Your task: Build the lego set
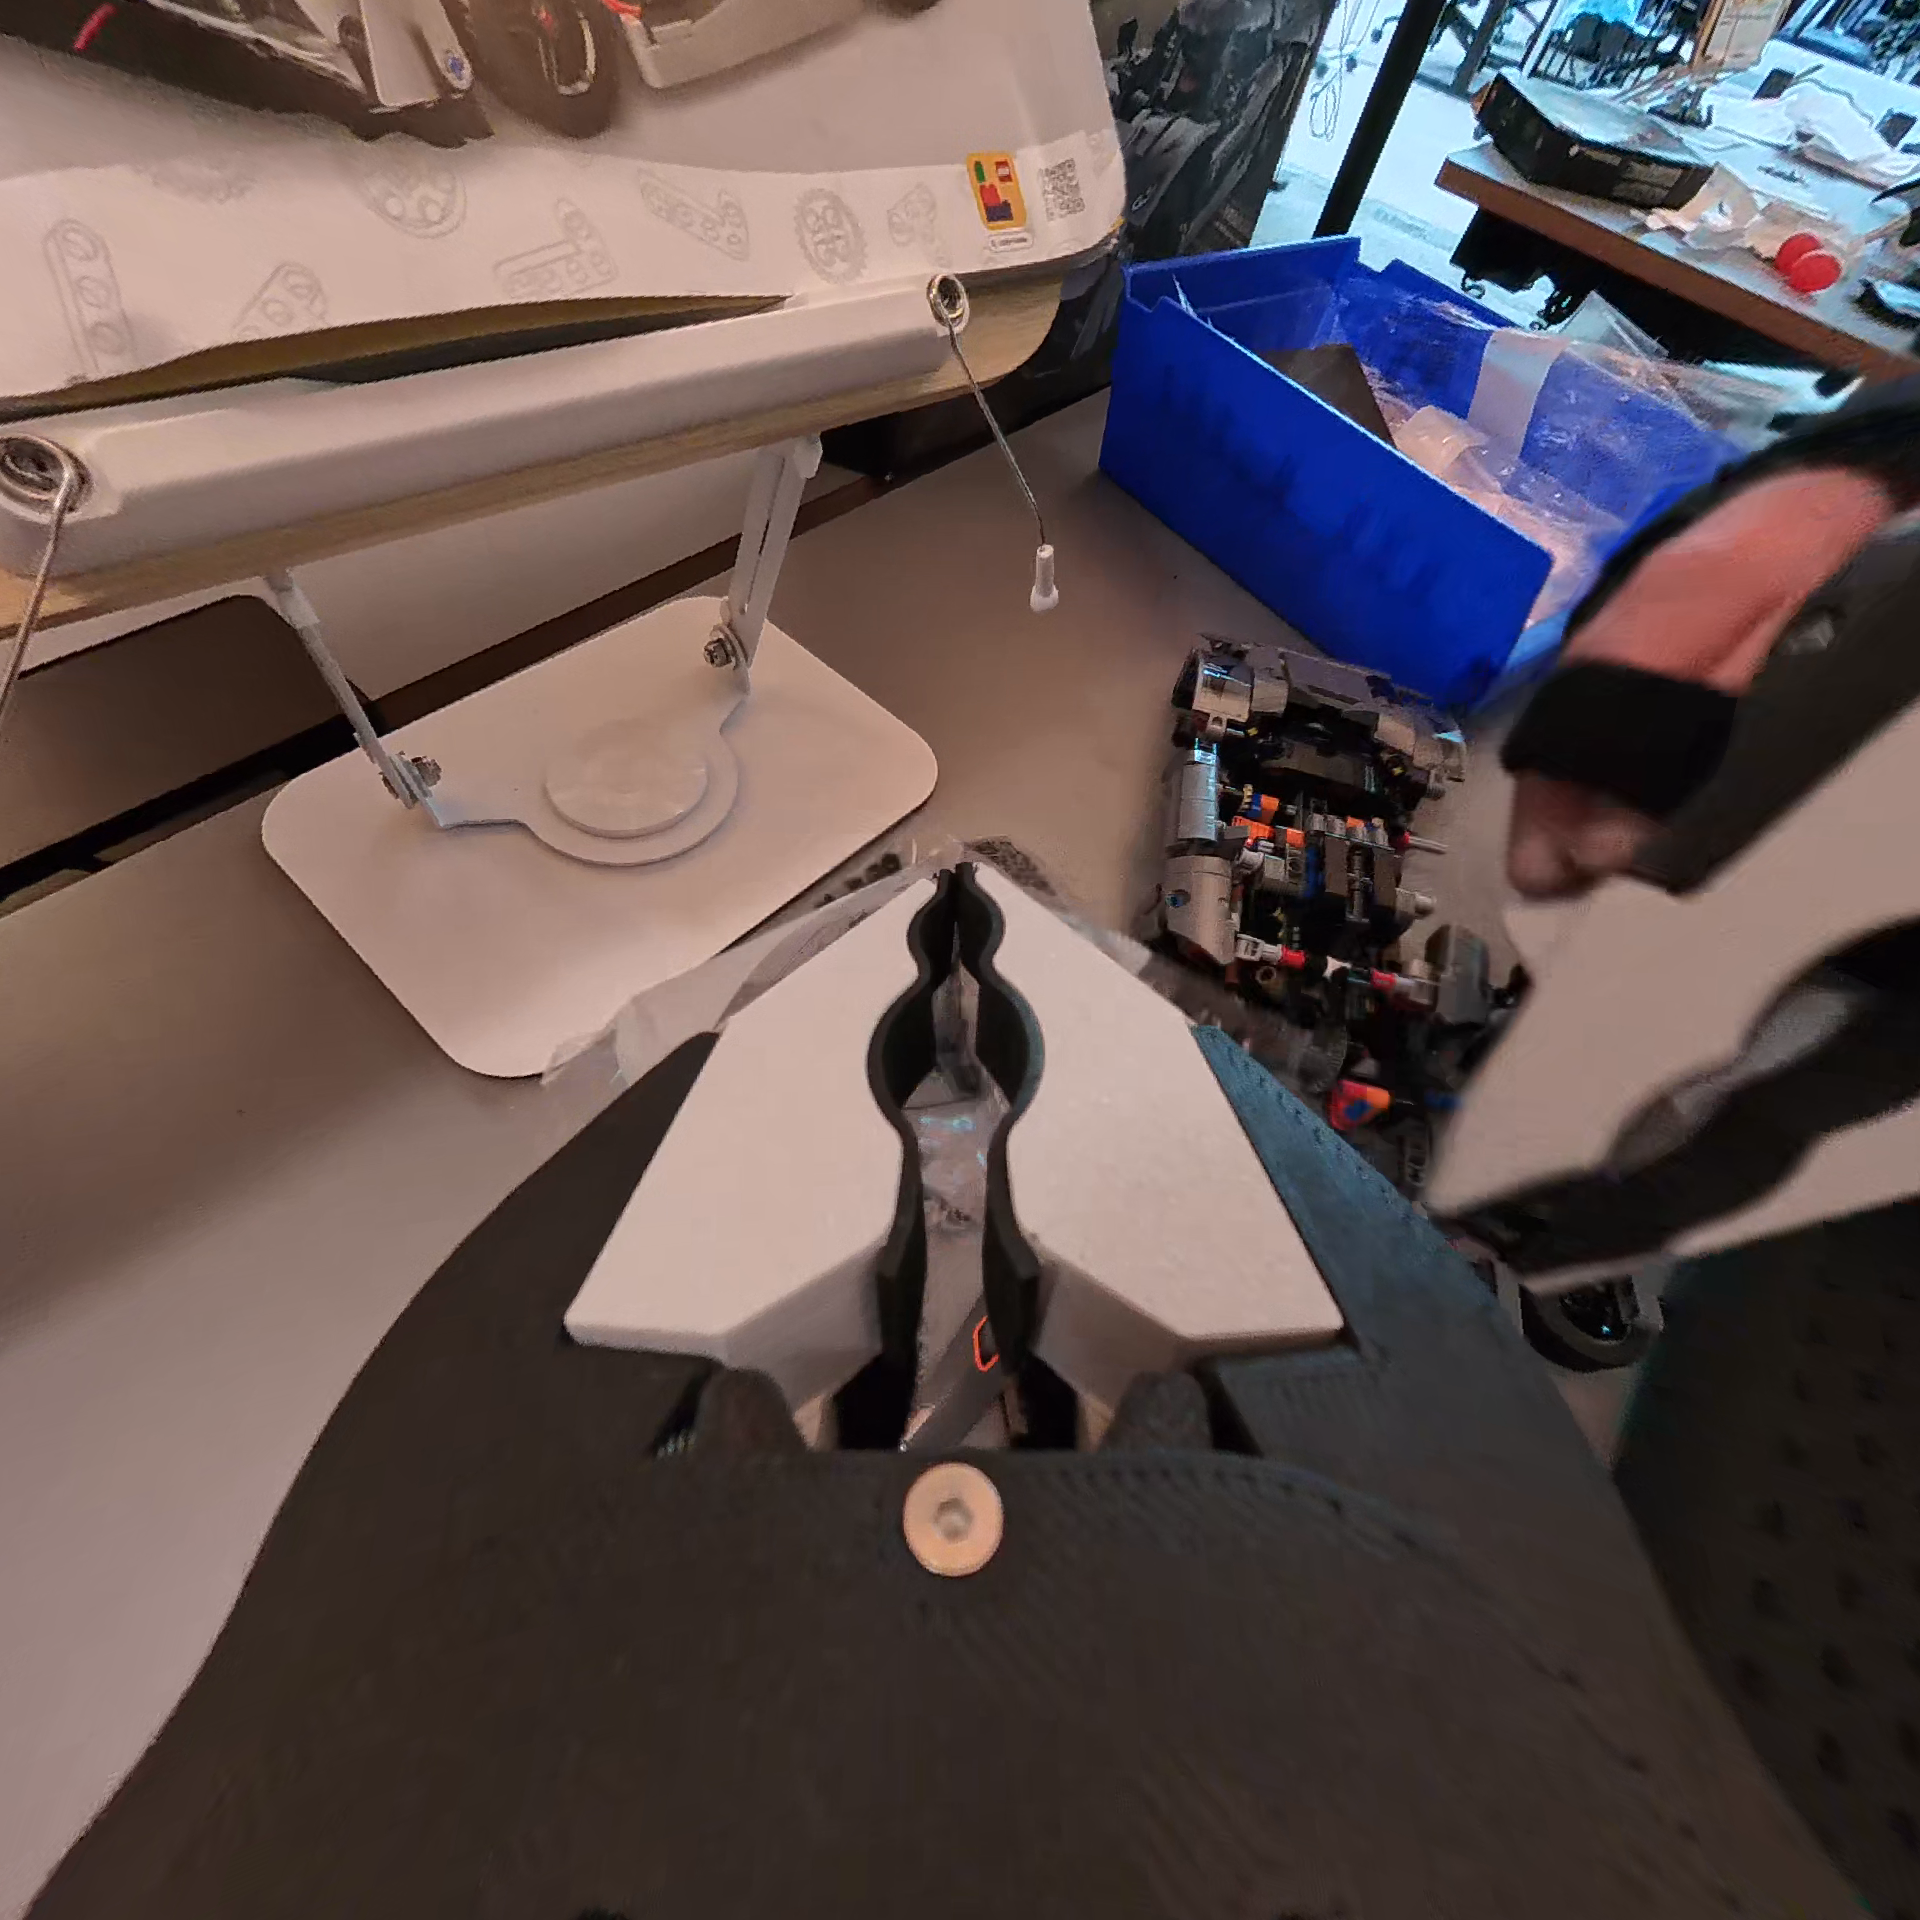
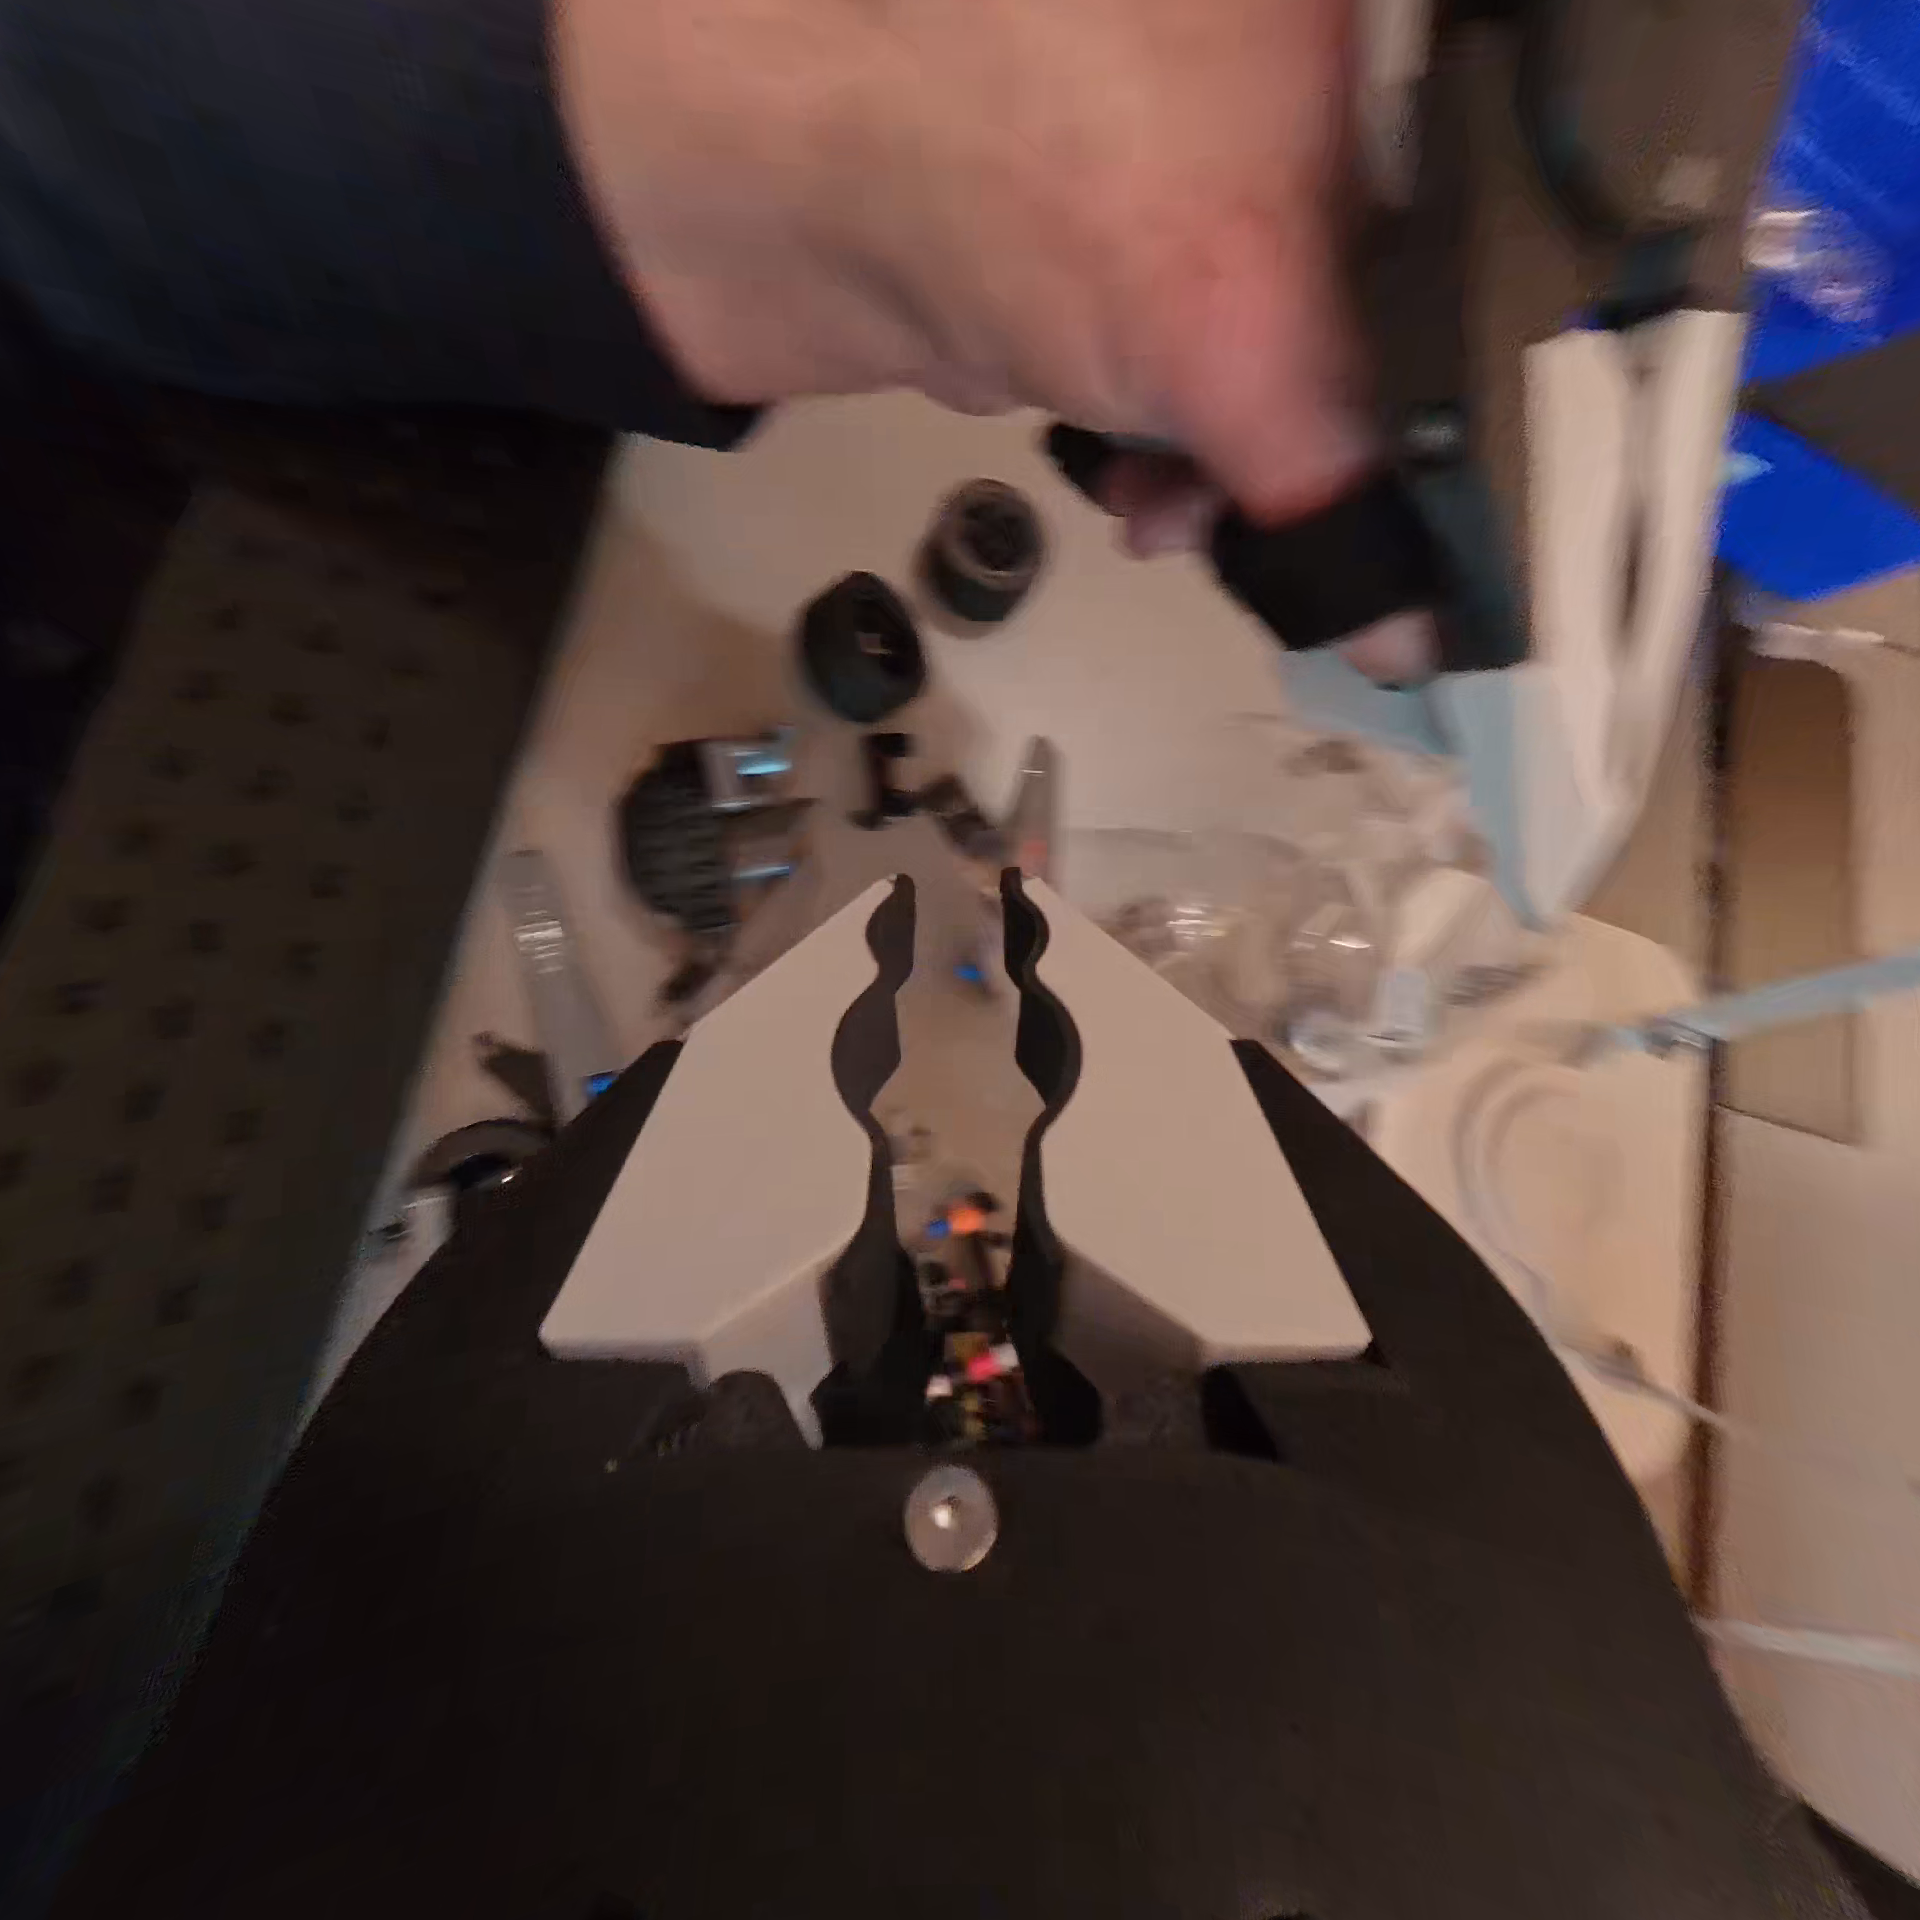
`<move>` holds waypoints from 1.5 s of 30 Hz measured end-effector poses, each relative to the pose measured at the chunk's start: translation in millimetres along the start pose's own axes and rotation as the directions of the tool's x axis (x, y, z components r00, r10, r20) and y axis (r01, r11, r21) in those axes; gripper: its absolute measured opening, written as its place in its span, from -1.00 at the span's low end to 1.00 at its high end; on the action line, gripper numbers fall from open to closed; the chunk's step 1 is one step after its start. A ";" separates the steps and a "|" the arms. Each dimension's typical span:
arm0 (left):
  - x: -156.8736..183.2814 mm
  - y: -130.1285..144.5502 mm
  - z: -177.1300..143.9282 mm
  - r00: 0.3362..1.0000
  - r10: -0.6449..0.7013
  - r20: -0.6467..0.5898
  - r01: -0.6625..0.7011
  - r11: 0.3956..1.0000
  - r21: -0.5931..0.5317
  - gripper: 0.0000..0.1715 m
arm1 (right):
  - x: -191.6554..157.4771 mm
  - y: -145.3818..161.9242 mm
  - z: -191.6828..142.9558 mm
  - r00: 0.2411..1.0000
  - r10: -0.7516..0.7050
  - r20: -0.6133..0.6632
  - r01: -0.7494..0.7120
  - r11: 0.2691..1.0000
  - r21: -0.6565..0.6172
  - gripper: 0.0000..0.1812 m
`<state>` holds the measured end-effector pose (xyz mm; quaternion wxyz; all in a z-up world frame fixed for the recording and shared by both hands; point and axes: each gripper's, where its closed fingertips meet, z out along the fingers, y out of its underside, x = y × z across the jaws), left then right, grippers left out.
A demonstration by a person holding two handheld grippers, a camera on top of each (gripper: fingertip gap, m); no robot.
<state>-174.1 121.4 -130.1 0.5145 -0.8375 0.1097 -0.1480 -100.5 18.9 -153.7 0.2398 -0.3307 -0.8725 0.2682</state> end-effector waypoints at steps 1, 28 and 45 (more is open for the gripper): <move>-0.9 0.2 -0.4 1.000 -0.005 -0.003 0.005 1.000 0.003 -1.00 | -17.8 4.4 4.5 0.996 0.010 0.089 -0.007 0.999 -0.031 -0.83; 6.3 21.3 1.7 0.994 0.100 -0.052 -0.104 0.990 -0.096 -0.68 | -52.1 43.3 6.9 0.936 0.054 0.348 -0.051 0.999 -0.017 -0.93; 145.1 26.7 2.5 0.575 0.779 -0.251 -0.787 0.610 0.089 -0.70 | -27.2 10.7 -85.8 0.862 0.073 0.502 -0.331 0.831 0.447 -0.94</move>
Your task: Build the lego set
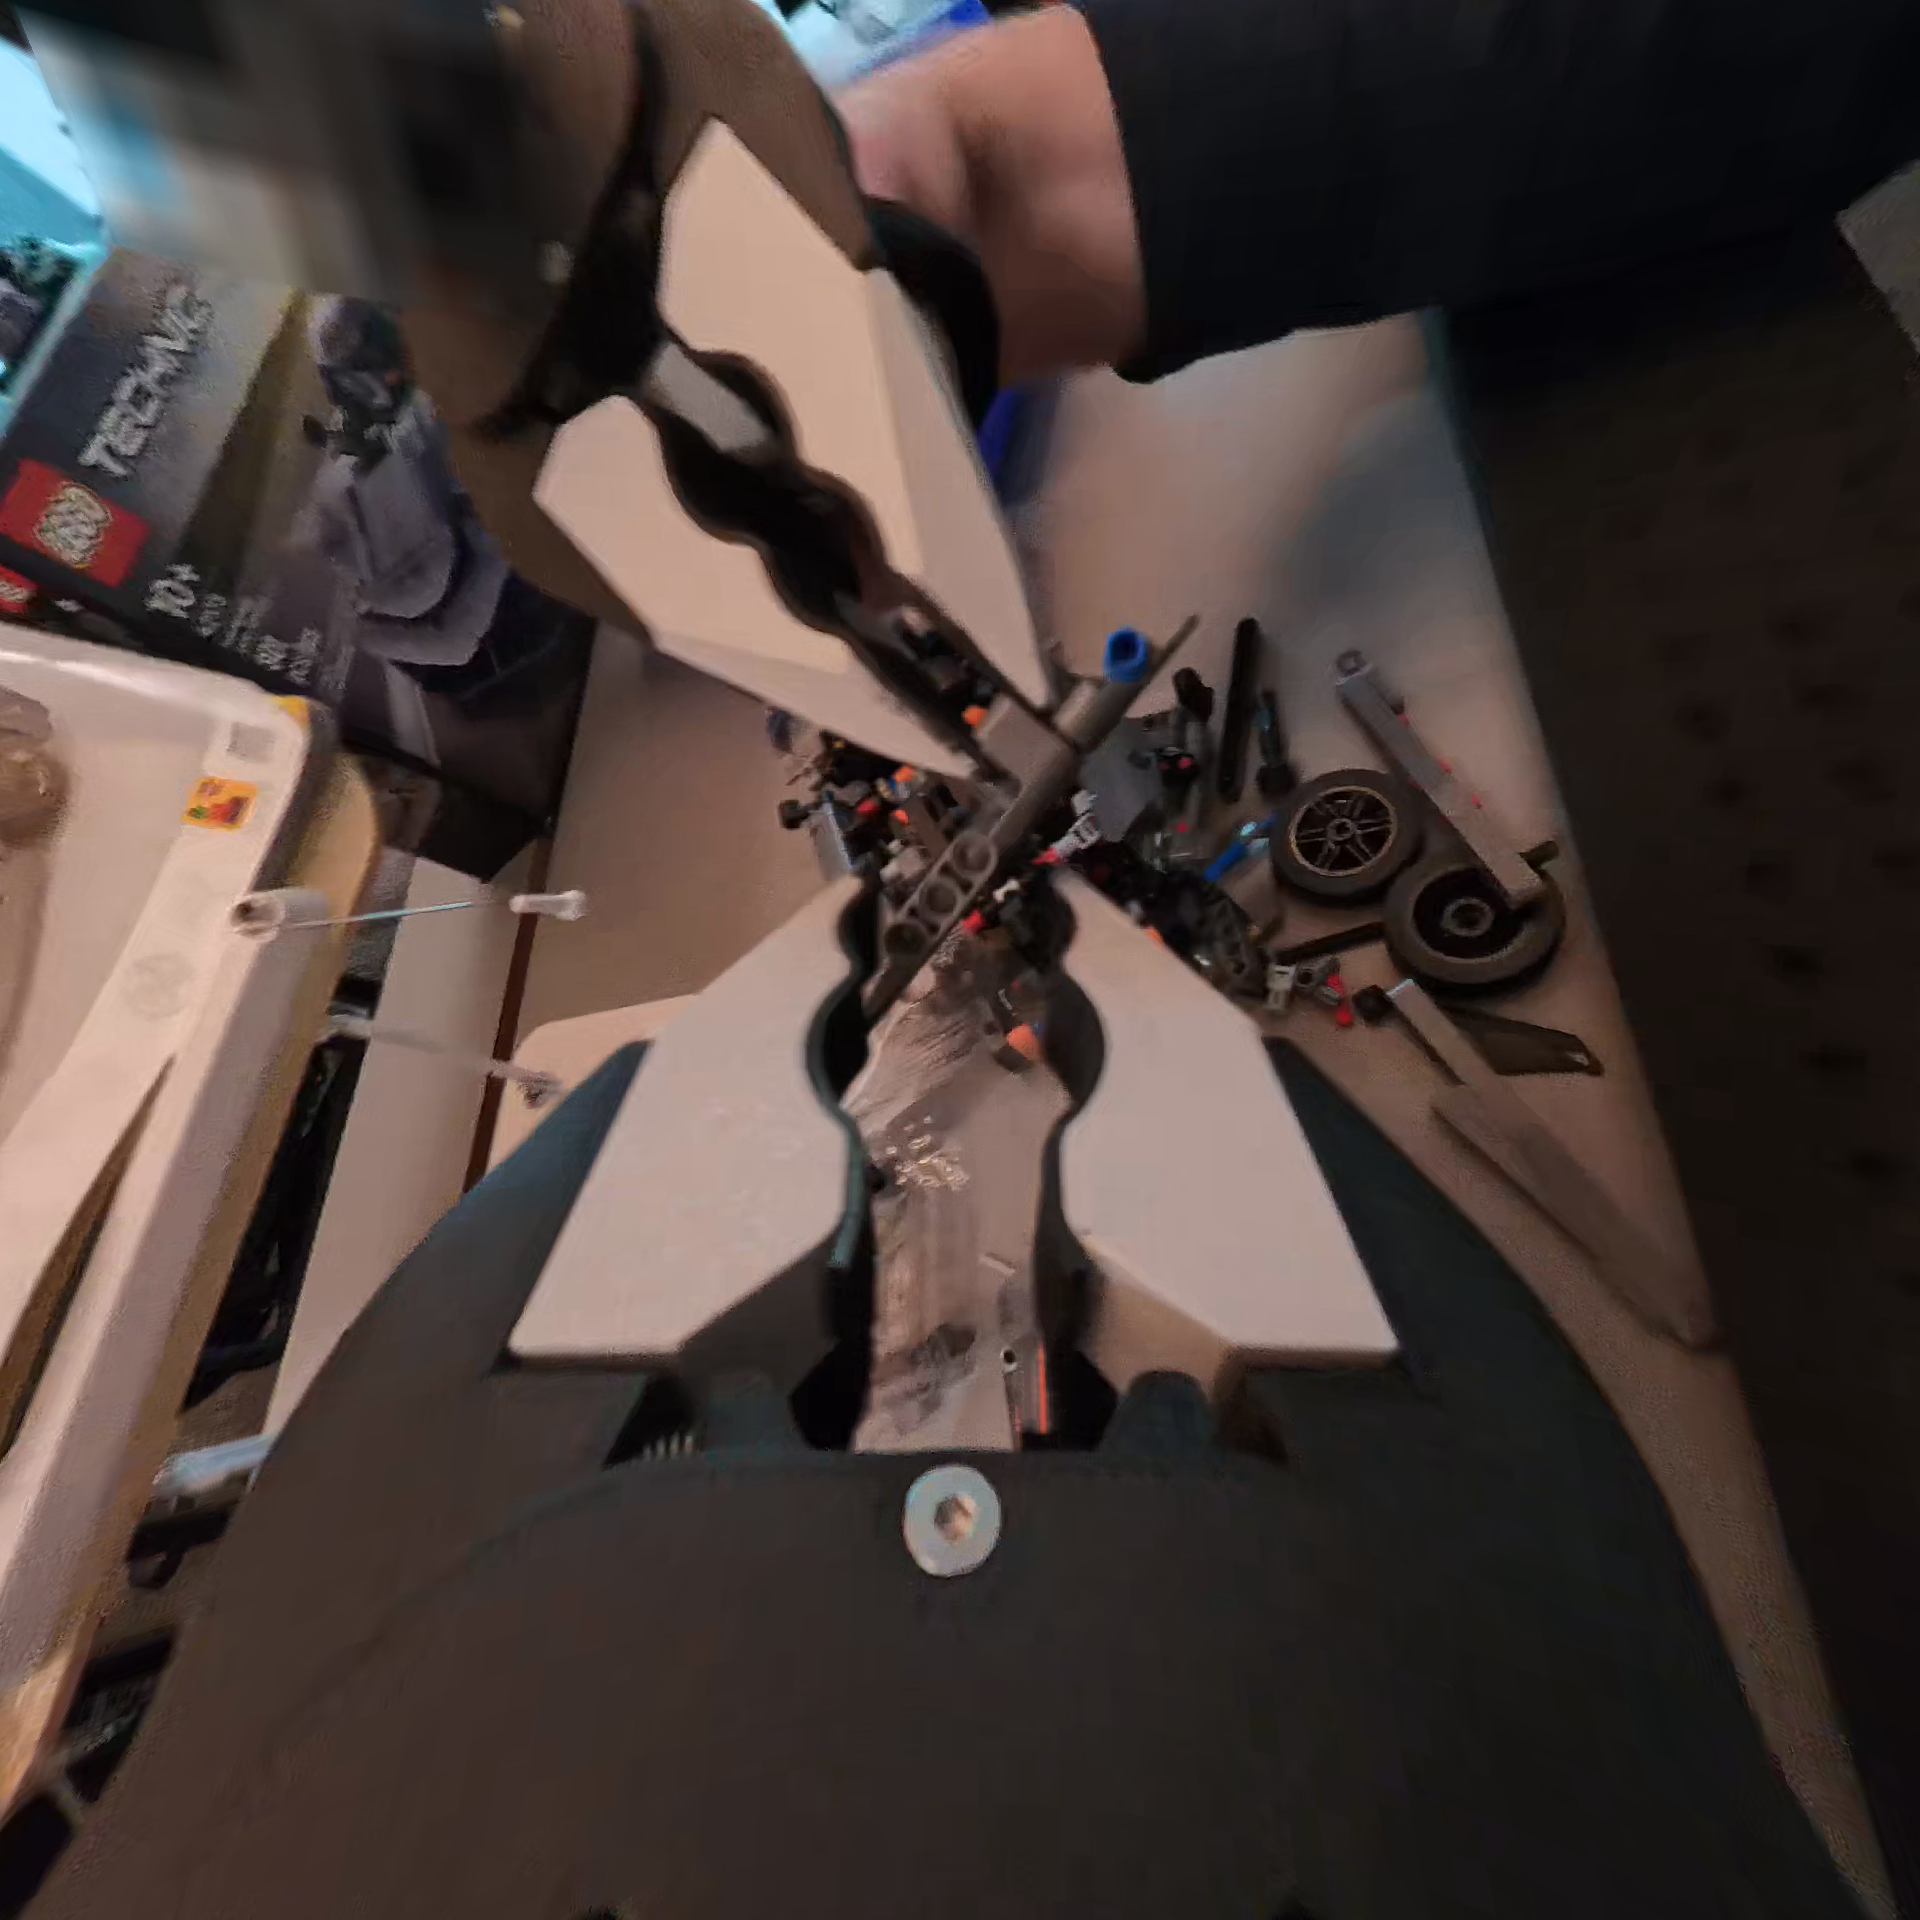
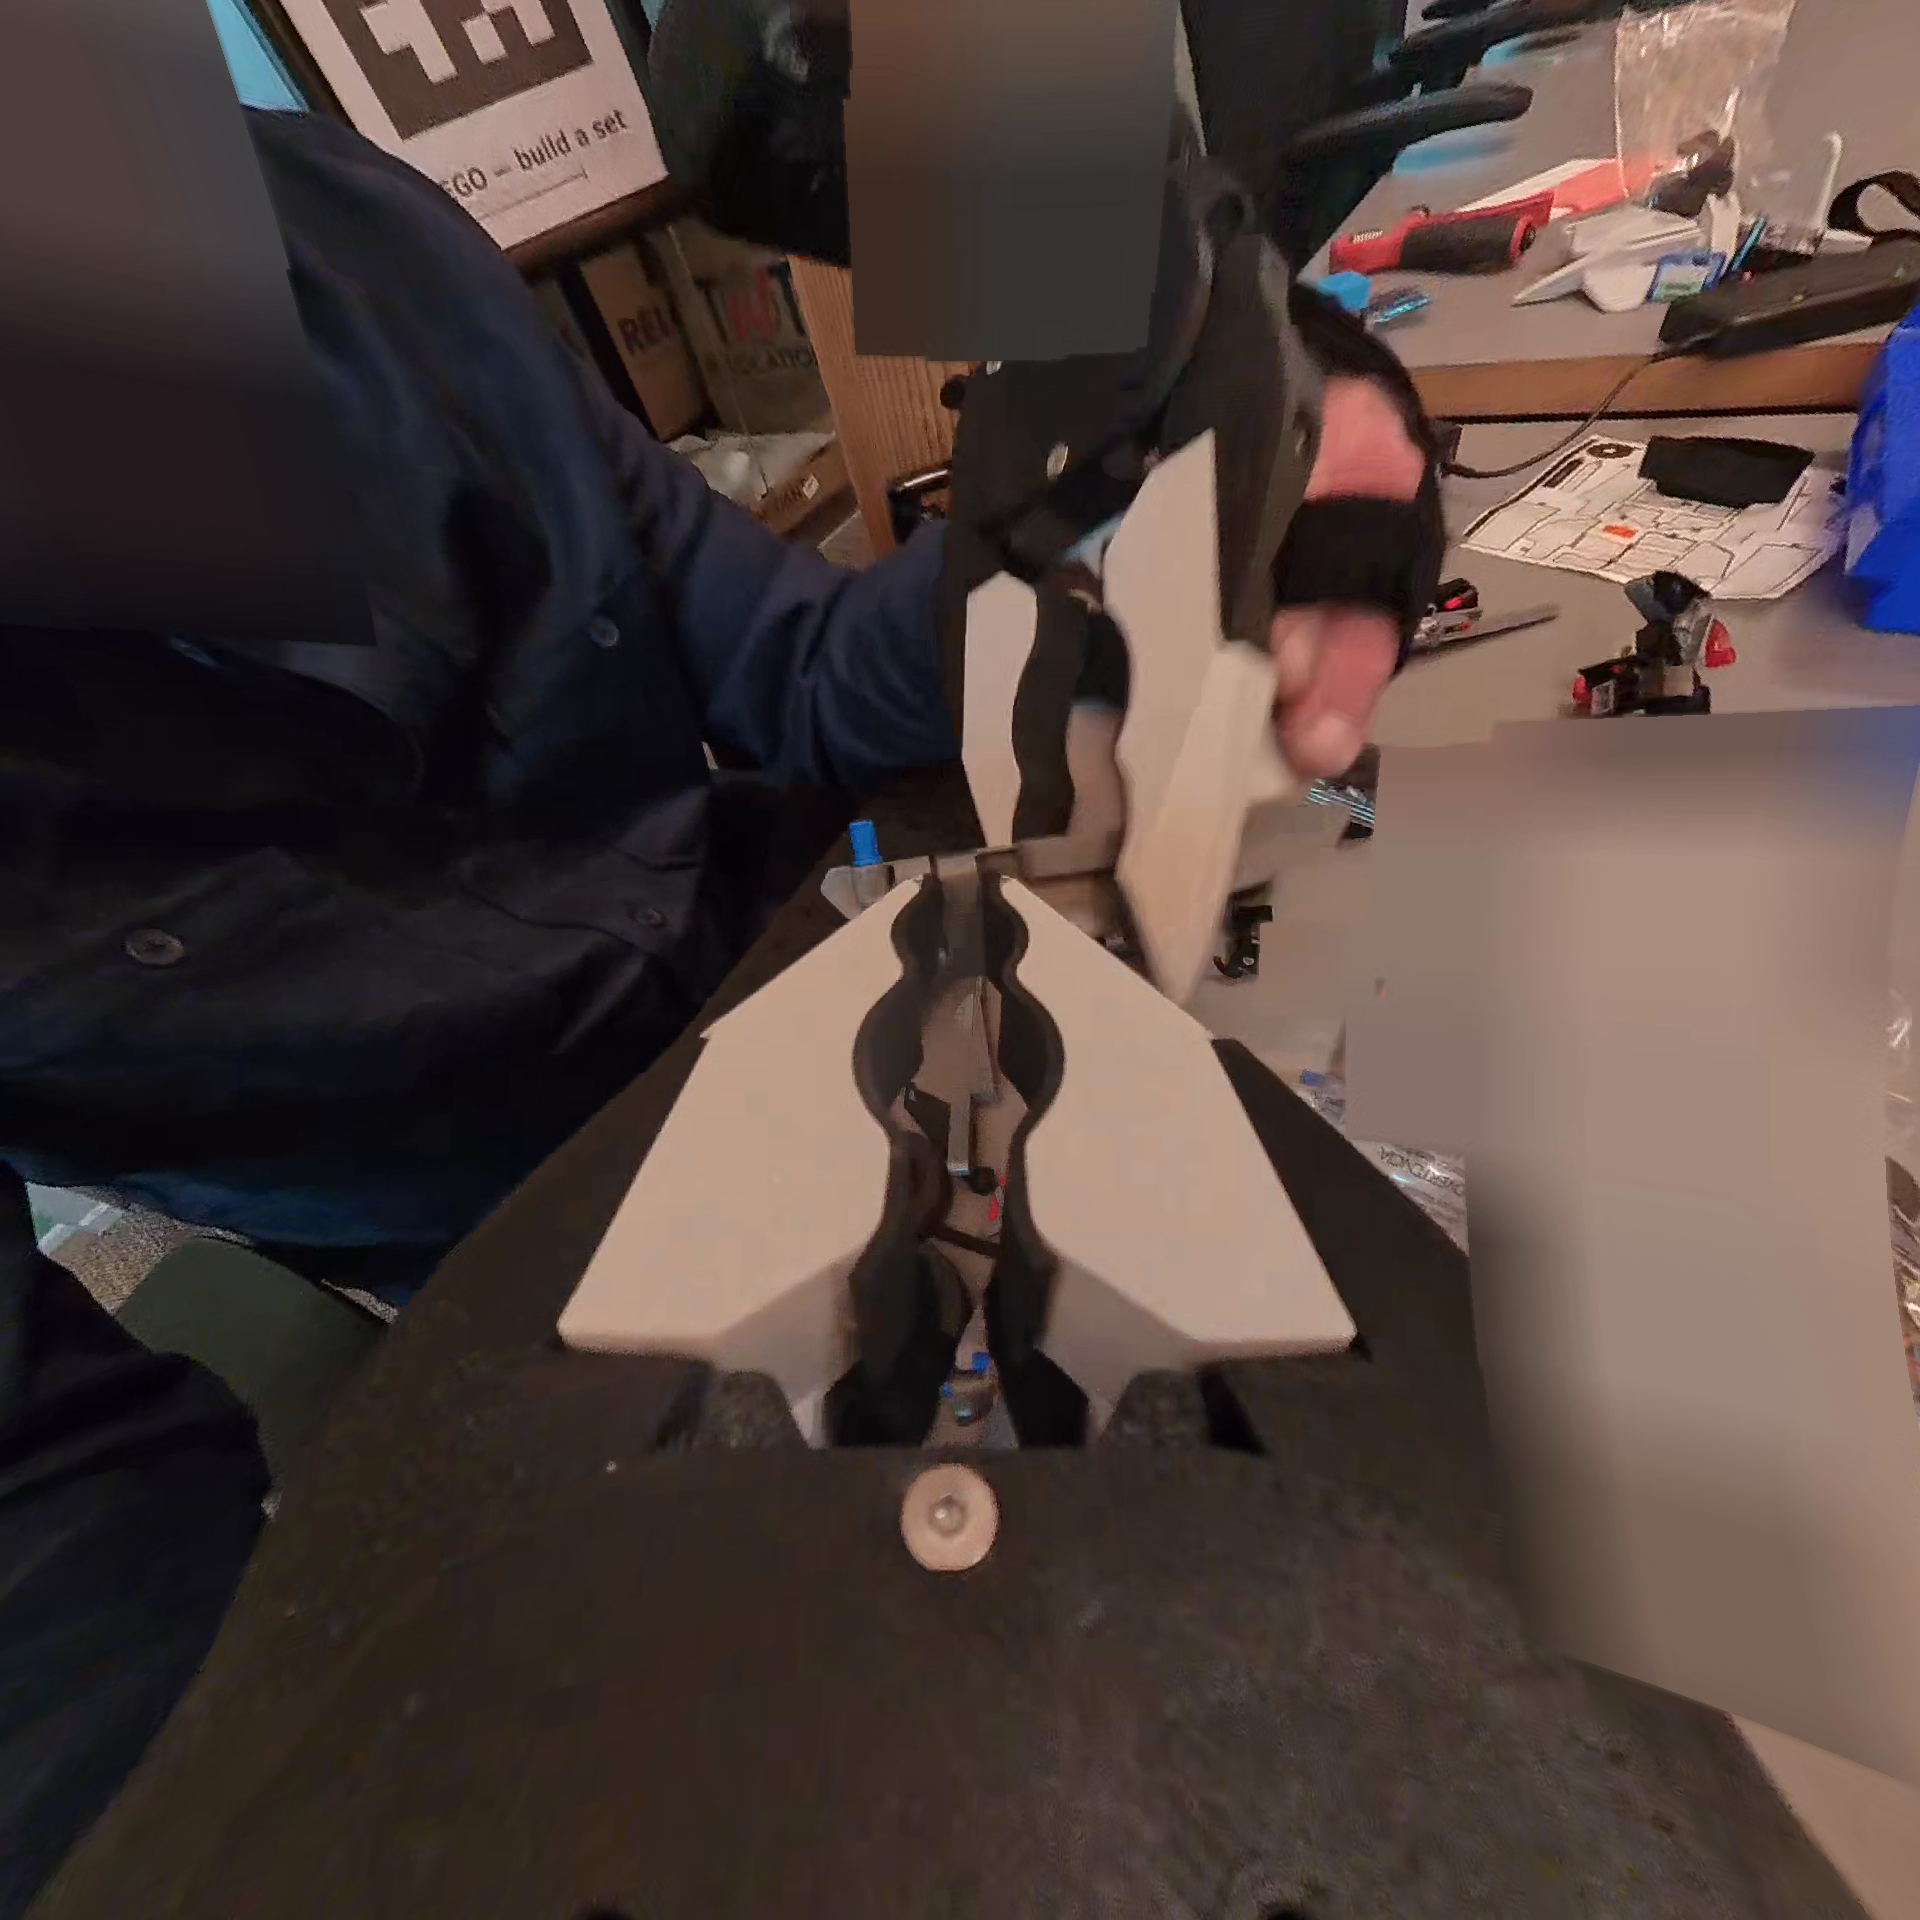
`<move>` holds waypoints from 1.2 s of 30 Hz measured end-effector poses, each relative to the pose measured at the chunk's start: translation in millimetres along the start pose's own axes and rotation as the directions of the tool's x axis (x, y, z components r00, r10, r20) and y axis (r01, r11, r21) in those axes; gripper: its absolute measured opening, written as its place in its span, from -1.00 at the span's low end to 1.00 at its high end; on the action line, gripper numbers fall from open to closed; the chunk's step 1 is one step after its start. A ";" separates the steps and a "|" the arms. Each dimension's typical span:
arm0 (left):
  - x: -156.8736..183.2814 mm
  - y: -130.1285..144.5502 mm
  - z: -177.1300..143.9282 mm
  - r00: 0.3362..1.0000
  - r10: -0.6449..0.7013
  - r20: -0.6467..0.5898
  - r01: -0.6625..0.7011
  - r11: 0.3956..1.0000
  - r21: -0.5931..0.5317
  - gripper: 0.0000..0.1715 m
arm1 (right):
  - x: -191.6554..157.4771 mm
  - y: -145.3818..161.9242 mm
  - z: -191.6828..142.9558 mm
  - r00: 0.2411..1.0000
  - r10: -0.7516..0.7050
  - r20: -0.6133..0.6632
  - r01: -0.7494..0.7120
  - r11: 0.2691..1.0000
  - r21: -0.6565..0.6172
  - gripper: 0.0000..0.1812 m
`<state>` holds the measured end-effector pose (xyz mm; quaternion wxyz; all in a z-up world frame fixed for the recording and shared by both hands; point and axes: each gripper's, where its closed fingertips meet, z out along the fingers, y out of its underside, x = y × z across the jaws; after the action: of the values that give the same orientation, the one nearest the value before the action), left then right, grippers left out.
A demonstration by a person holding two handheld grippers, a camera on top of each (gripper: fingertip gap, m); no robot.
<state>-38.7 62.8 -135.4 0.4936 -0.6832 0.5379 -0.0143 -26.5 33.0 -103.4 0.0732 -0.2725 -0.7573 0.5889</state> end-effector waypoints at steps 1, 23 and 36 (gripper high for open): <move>4.8 -1.1 4.7 1.000 -0.001 -0.029 0.001 1.000 0.005 -0.84 | -0.9 -0.9 0.0 1.000 0.001 0.007 -0.001 1.000 0.006 -0.94; -29.7 -6.1 2.6 0.917 -0.391 -0.081 0.399 0.901 0.172 -0.91 | 42.9 -34.1 -25.5 0.875 -0.094 -0.475 0.166 0.980 0.112 -0.88; -27.9 -13.0 0.1 0.908 -0.409 -0.092 0.419 0.894 0.158 -0.95 | 41.4 -41.1 -18.7 0.825 -0.175 -0.537 0.254 0.964 0.076 -0.90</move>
<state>-41.0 83.0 -112.2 0.5216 -0.7355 0.3905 -0.1855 -66.7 63.1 -68.4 0.3628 -0.3301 -0.6894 0.5330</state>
